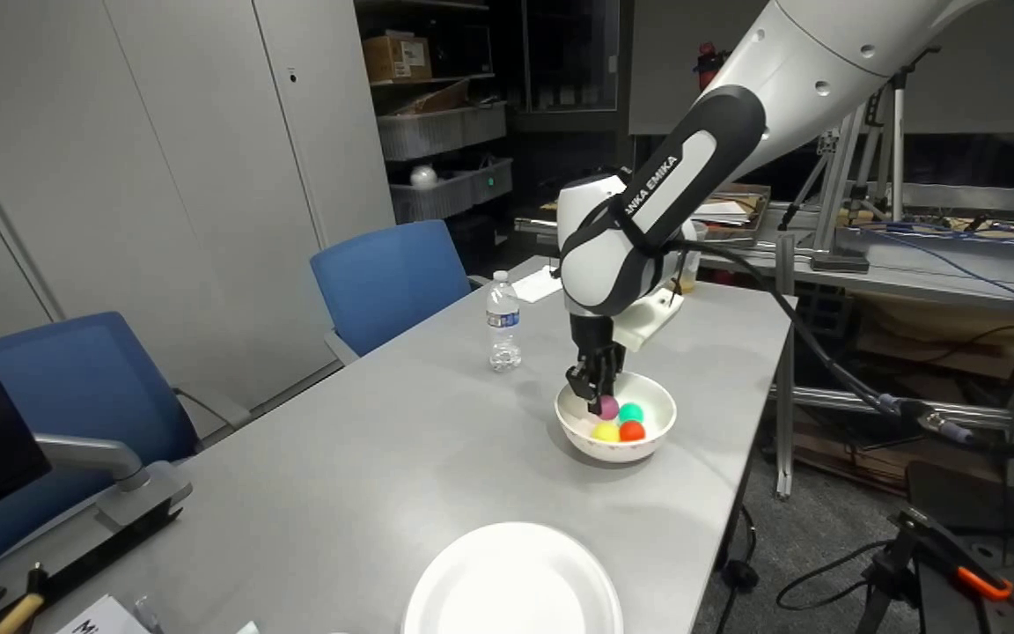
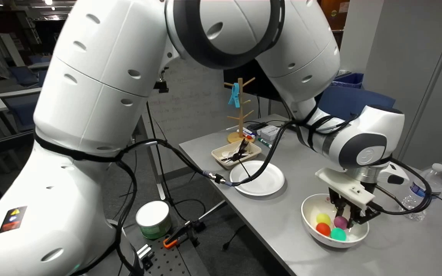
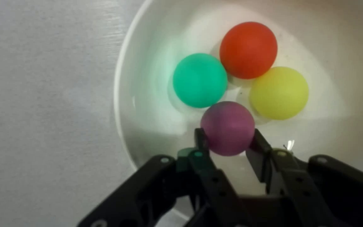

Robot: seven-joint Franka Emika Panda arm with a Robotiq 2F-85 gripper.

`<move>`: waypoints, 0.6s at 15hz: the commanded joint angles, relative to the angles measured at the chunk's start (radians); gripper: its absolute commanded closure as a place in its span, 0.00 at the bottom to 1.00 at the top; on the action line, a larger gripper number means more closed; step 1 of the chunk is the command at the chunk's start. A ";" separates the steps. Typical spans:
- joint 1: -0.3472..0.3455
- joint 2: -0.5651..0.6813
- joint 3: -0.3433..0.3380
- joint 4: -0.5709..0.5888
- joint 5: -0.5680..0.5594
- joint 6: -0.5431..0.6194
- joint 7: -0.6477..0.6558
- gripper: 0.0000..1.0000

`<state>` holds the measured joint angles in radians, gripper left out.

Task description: Take the purple ball out of the bowl and put it on the plate

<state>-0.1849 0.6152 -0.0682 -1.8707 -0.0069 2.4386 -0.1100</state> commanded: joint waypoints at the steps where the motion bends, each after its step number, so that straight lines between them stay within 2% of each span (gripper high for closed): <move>1: 0.009 -0.117 -0.013 -0.092 -0.014 -0.033 -0.010 0.89; 9: 0.035 -0.306 0.013 -0.220 -0.017 -0.017 -0.057 0.89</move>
<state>-0.1728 0.3992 -0.0637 -2.0177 -0.0131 2.4291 -0.1388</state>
